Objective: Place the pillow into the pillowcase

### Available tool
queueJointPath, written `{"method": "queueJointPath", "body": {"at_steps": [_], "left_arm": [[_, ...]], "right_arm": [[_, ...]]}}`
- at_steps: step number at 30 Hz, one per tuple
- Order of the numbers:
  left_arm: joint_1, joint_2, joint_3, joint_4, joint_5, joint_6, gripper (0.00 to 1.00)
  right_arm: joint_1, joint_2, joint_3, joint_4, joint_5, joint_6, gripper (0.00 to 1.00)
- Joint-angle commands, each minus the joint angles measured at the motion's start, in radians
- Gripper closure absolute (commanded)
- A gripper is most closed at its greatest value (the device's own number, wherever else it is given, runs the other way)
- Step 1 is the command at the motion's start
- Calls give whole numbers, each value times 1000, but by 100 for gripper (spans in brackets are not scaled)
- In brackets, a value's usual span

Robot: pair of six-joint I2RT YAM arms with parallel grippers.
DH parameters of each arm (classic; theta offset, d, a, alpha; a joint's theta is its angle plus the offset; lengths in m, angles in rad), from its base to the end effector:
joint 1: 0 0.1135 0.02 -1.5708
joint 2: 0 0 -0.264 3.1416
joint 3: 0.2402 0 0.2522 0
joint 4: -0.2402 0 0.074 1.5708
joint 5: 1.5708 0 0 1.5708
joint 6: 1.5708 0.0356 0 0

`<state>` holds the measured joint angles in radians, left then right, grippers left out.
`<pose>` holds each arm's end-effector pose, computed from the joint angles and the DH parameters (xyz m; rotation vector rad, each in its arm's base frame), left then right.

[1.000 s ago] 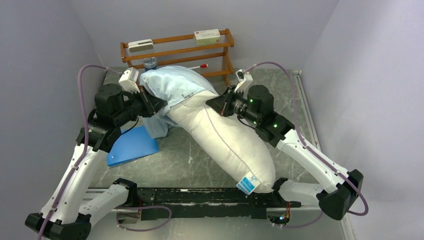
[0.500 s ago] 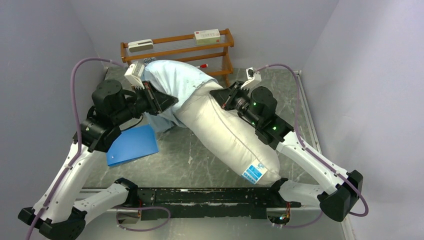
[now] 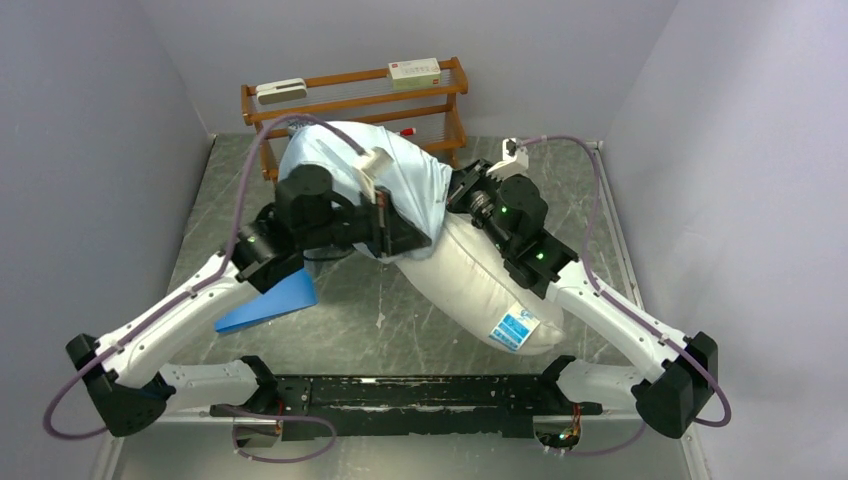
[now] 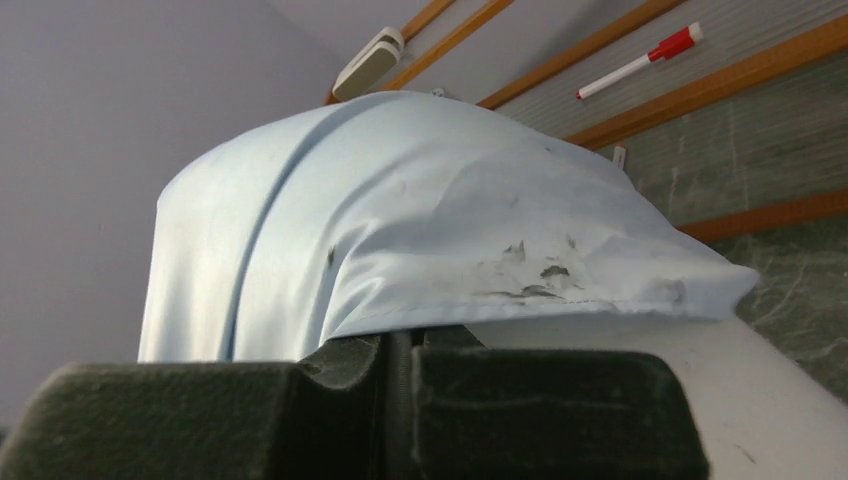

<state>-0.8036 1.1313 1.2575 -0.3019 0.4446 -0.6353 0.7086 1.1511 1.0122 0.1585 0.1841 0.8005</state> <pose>0.1609 -0.1889 0.4242 0.5258 1.8897 -1.3920 0.2110 0.1723 0.3822 0.2298 1.6330 1.0364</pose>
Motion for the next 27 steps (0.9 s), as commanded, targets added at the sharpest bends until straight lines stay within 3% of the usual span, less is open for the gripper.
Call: {"method": "queueJointPath", "body": {"at_steps": [1, 9, 13, 16, 21, 24, 27], "left_arm": [[-176, 22, 53, 80, 78, 51, 95], [-282, 12, 87, 125, 39, 76, 95], [-297, -4, 54, 184, 109, 75, 95], [-317, -1, 32, 171, 153, 107, 89], [-328, -35, 50, 6, -29, 183, 74], [-327, -79, 61, -25, -115, 198, 60], [-328, -137, 79, -33, -205, 200, 54]], "right_arm": [[-9, -22, 65, 244, 133, 77, 100], [-13, -42, 69, 214, 104, 57, 100], [-19, -43, 26, 279, 45, 54, 100], [-33, -11, 62, 302, -69, -38, 100], [-42, 9, 66, 309, -244, -246, 100], [-45, 6, 62, 314, -315, -403, 100], [-46, 1, 69, 286, -400, -554, 100]]}}
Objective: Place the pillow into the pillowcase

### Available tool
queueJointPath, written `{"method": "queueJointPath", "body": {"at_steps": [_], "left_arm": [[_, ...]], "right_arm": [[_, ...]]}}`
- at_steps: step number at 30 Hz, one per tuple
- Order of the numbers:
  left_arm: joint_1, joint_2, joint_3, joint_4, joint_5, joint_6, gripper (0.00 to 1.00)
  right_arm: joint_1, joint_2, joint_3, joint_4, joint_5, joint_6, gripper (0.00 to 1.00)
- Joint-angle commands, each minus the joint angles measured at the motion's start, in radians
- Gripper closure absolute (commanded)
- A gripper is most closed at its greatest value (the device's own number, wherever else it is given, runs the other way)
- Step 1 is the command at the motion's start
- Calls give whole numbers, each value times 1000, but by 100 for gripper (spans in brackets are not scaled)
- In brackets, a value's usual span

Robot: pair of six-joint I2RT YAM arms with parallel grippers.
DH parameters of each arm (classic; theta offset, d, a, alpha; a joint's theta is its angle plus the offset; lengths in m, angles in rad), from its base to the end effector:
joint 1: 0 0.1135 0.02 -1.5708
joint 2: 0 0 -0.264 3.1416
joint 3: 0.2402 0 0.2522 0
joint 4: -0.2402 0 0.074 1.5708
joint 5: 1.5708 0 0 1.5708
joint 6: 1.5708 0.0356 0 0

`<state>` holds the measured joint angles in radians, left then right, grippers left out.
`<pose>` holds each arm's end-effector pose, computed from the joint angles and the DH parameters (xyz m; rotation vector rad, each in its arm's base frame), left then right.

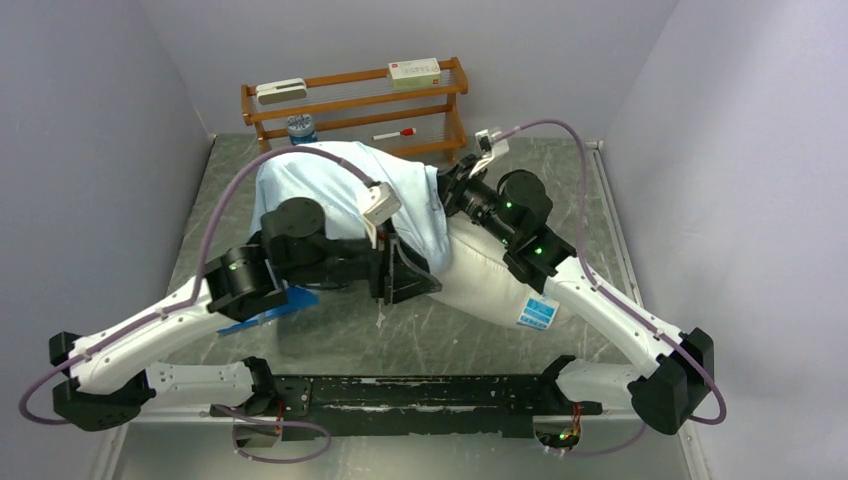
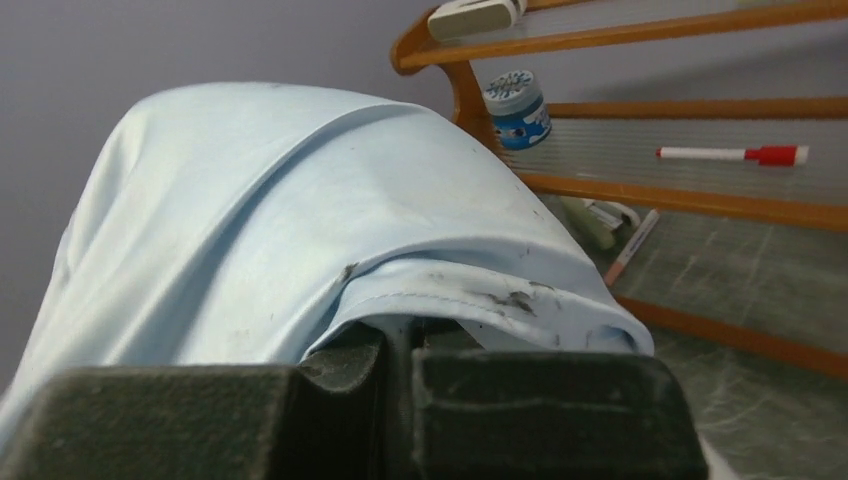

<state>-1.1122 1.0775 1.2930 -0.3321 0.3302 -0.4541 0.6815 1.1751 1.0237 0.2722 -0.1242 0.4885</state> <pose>0.0908 -0.2099 0.4445 0.8729 1.6923 -1.4047 0.2131 0.1785 0.3926 -0.2550 1.5168 1.0358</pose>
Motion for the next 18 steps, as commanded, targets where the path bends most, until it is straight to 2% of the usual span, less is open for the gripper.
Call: {"method": "queueJointPath", "body": {"at_steps": [1, 5, 9, 12, 14, 18], "left_arm": [[-19, -106, 50, -6, -125, 19, 52], [-20, -172, 78, -30, -288, 11, 48], [-19, -177, 119, -133, -485, 31, 47], [-18, -169, 125, -166, -505, 51, 45], [-18, -160, 131, -194, -579, 24, 45], [-19, -120, 171, -321, -761, -14, 45]], "right_arm": [[-19, -24, 57, 157, -116, -288, 100], [-18, -48, -37, 223, -199, -444, 100], [11, -47, -171, 295, -305, -581, 100], [90, -33, -224, 245, -228, -710, 100], [151, -15, -223, 157, -196, -779, 100], [266, -1, -223, -3, -190, -814, 86]]}}
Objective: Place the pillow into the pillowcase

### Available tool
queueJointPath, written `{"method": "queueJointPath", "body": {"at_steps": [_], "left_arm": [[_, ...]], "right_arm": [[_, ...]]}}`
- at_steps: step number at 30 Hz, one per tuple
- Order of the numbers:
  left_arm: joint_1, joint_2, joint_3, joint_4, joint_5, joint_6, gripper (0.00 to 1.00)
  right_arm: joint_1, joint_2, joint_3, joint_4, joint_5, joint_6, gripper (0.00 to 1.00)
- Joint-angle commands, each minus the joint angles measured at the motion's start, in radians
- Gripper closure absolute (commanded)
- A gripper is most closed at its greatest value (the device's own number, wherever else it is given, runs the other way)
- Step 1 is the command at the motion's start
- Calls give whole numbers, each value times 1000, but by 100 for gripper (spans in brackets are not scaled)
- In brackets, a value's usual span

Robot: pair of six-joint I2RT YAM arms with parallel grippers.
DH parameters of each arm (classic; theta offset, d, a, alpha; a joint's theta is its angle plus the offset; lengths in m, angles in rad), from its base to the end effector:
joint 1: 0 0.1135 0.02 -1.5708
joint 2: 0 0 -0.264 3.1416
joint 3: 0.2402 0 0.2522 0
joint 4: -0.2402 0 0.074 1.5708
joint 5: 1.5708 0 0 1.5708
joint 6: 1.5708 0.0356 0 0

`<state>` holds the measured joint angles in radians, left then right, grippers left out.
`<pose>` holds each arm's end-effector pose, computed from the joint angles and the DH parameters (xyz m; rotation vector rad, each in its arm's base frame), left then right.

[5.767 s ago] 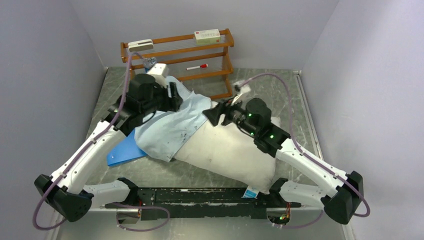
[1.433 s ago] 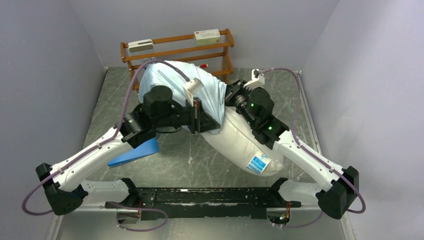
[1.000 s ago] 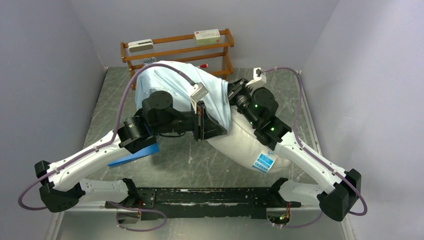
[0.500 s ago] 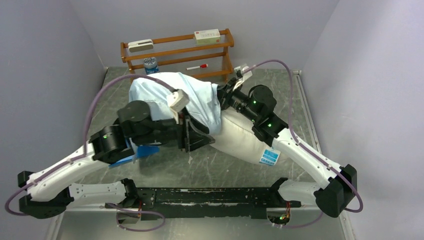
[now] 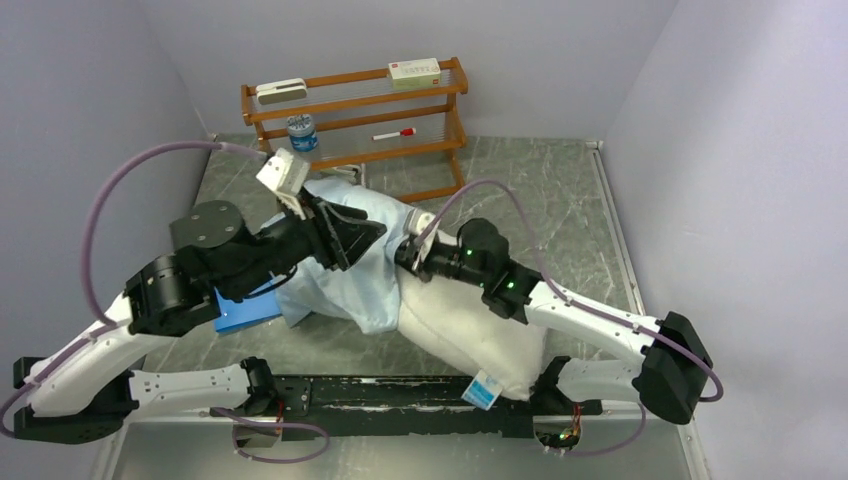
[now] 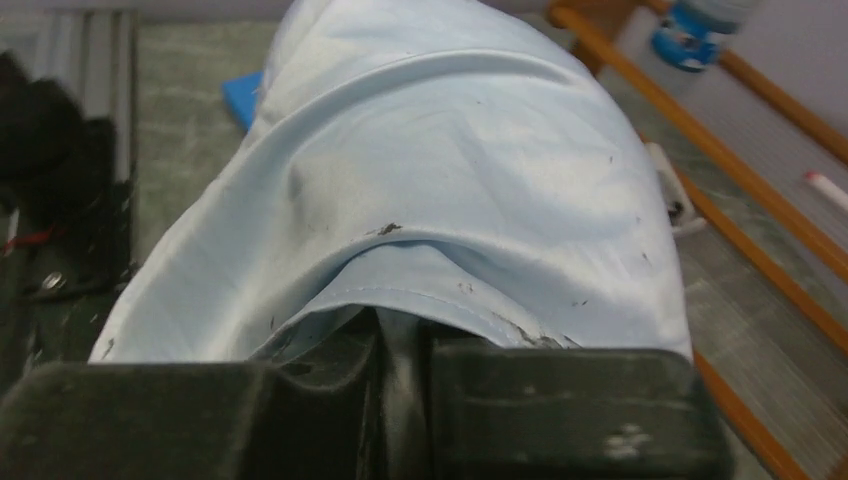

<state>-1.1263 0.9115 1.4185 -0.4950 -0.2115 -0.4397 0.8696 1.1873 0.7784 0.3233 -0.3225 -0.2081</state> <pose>0.0721 -0.1341 0.4949 0.3889 1.6151 -1.0550 0.1702 0.2191 0.3068 -1.0842 1.3216 0.7641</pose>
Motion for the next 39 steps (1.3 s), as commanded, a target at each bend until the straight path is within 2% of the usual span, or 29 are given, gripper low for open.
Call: {"method": "queueJointPath", "body": {"at_steps": [1, 3, 6, 12, 15, 22, 26, 30, 34, 39], "left_arm": [[-5, 57, 57, -191, -262, -31, 45], [-4, 69, 66, -234, -331, -29, 44], [-5, 84, 62, -265, -401, -24, 43], [-2, 142, 45, -276, -439, -7, 38], [20, 188, 43, -282, -438, 4, 37], [171, 278, 27, -229, -224, 42, 38], [197, 351, 9, -175, -135, 96, 36], [197, 450, 23, -151, -67, 143, 33], [197, 527, 31, -164, -29, 157, 31], [196, 571, -11, -220, -22, 136, 31]], "right_arm": [[87, -21, 17, -77, 1, -93, 81], [90, -46, 8, -117, -7, -3, 71], [90, -92, 31, -217, 24, 100, 49], [82, -133, 157, -504, 110, 220, 17], [46, -143, 215, -573, 108, 284, 4], [-185, -128, 251, -633, -3, 409, 1], [-315, -73, 235, -667, -86, 430, 1], [-432, -19, 173, -628, -268, 468, 2], [-455, 75, 168, -669, -273, 442, 5], [-455, 160, 112, -615, -394, 457, 5]]}}
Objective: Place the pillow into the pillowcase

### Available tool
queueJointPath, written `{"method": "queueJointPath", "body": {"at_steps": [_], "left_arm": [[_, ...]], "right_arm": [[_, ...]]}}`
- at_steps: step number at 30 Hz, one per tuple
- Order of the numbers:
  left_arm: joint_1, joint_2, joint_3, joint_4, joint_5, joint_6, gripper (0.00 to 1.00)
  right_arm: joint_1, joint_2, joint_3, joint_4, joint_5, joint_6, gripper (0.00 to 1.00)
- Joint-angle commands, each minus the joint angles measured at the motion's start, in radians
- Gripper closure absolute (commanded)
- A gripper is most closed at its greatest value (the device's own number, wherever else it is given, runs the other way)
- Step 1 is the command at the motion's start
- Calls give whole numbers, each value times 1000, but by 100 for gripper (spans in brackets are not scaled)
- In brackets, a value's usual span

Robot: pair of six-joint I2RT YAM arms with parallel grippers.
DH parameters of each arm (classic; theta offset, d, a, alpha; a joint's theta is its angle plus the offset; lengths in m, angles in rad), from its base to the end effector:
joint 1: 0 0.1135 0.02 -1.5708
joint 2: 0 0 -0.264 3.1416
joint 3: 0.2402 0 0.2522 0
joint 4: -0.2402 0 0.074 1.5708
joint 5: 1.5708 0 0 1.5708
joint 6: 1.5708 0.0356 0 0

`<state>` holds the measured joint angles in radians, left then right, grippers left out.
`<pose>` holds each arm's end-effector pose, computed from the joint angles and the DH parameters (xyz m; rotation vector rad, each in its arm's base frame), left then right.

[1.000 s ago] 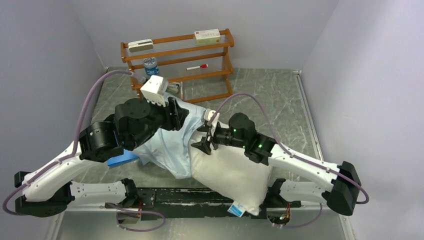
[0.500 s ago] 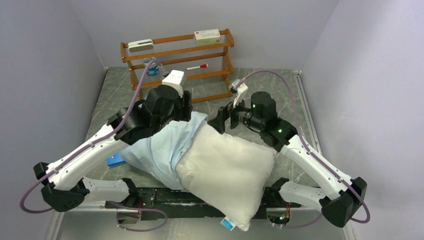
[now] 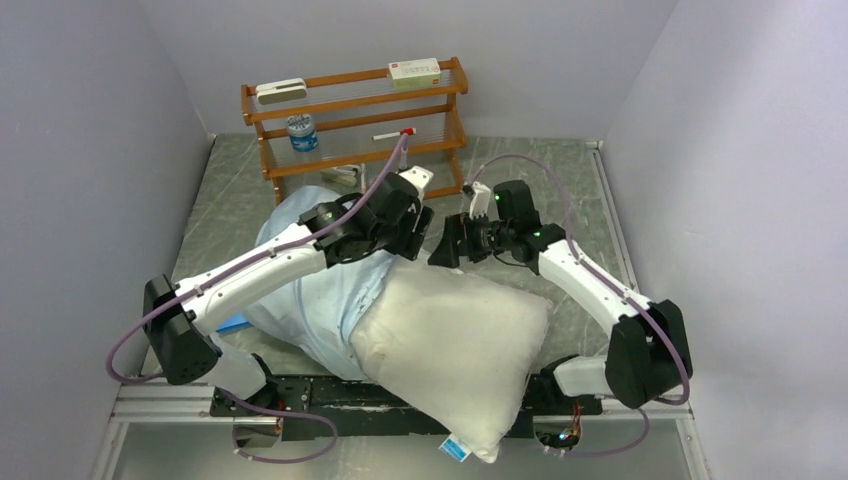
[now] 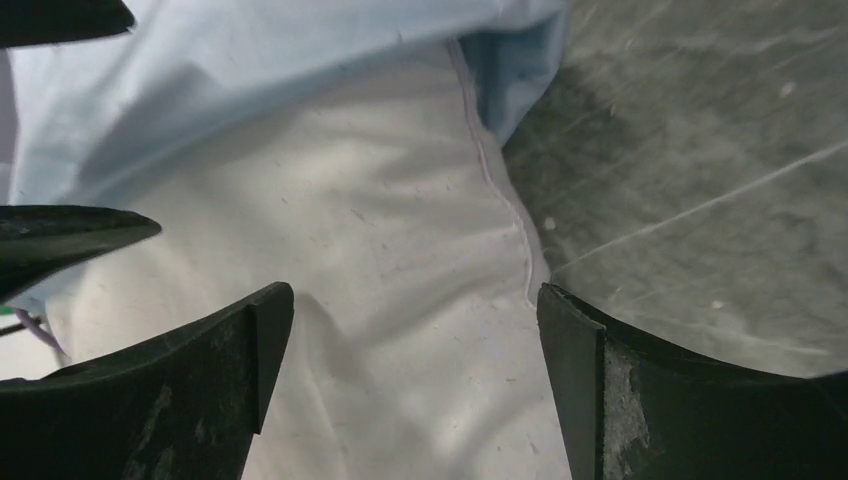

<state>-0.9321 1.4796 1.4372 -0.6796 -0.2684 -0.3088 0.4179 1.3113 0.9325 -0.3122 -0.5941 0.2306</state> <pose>0.2011 -0.2549 0.3544 0.5671 2.2143 -0.3488 0.2495 0.1326 0.2679 -0.5437 2.2538 1.0099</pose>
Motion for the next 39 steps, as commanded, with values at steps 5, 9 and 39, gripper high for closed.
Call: {"method": "queueJointPath", "body": {"at_steps": [5, 9, 39], "left_arm": [[-1, -3, -111, -17, -75, 7, 32], [-12, -3, -133, 20, -158, 19, 34], [-126, -216, -150, 638, 508, -196, 95]], "right_arm": [[-1, 48, -116, 64, -119, 7, 5], [1, 48, -151, 96, -137, 20, 8], [121, -73, -243, 940, 193, 639, 100]]}}
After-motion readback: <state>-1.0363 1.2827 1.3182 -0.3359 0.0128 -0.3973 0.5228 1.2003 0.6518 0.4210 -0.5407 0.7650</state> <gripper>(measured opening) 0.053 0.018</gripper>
